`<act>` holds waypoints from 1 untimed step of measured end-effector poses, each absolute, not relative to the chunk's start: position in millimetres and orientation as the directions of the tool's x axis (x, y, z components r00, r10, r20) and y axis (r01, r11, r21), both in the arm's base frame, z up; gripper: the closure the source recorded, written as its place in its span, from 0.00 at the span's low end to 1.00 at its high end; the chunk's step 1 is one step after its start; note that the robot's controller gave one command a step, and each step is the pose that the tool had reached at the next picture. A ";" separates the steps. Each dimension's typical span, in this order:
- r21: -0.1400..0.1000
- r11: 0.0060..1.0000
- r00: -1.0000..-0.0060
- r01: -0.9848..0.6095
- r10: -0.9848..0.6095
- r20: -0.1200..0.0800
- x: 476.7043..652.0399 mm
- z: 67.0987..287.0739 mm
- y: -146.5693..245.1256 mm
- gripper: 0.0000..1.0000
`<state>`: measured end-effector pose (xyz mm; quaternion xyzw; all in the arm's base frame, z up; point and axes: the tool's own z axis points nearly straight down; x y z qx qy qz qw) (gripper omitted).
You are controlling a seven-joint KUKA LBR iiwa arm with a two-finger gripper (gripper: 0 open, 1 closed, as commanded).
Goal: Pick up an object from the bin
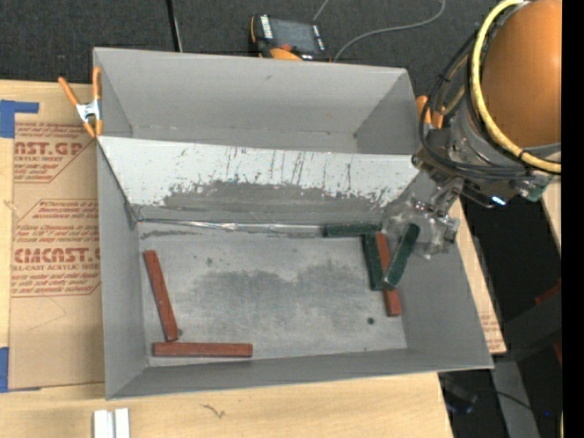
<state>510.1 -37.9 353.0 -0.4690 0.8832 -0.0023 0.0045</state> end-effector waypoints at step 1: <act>0.003 0.552 -0.552 -0.834 -0.834 -0.002 553.3 294.0 -46.3 1.00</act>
Offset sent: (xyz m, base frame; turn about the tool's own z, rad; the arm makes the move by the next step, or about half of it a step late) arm 0.0417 -0.0091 -0.0550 -0.0118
